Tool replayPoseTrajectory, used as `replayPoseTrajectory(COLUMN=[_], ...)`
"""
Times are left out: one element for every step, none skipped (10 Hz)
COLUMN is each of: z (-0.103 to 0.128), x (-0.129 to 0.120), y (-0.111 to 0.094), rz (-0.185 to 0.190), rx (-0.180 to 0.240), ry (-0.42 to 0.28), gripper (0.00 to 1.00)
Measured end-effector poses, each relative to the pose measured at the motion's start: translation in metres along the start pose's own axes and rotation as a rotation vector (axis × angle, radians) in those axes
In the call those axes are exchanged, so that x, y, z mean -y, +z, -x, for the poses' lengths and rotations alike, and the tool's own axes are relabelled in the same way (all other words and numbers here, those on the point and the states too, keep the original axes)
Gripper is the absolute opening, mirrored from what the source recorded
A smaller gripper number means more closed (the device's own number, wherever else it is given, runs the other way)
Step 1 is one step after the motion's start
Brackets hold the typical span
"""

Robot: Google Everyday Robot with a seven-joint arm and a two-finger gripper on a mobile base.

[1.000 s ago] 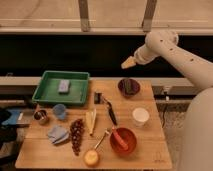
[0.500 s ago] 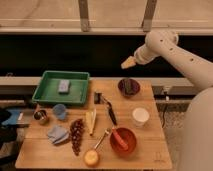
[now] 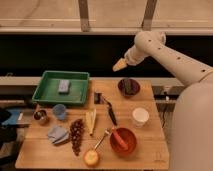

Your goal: Place banana in metal cup

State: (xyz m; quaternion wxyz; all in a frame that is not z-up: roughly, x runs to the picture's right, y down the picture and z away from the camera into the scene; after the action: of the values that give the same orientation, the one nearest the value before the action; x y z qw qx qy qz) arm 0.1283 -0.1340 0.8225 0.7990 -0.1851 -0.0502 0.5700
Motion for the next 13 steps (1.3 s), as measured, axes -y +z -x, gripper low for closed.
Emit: replayPoseTrajectory(z=[0.004, 0.008, 0.016, 0.016, 0.012, 0.004, -0.001, -0.009, -0.018, -0.029, -0.043, -0.057, -0.070], x=[-0.008, -0.019, -0.044, -0.057, -0.068, -0.079, -0.090, -0.093, -0.090, -0.090, -0.089, -0.089, -0.095], y=[0.003, 0.005, 0.008, 0.008, 0.009, 0.010, 0.011, 0.012, 0.012, 0.014, 0.014, 0.012, 0.009], rz=[0.007, 0.016, 0.030, 0.022, 0.006, -0.031, -0.055, -0.082, -0.096, -0.083, -0.062, -0.048, -0.031], rx=[-0.002, -0.003, -0.007, -0.019, -0.054, -0.119, -0.169, -0.214, -0.253, -0.285, -0.317, -0.343, -0.364], ry=[-0.024, -0.052, -0.121, -0.162, -0.209, -0.256, -0.295, -0.318, -0.323, -0.309, -0.287, -0.271, -0.270], gripper=[0.80, 0.80, 0.80, 0.80, 0.80, 0.80, 0.80, 0.80, 0.80, 0.80, 0.80, 0.80, 0.80])
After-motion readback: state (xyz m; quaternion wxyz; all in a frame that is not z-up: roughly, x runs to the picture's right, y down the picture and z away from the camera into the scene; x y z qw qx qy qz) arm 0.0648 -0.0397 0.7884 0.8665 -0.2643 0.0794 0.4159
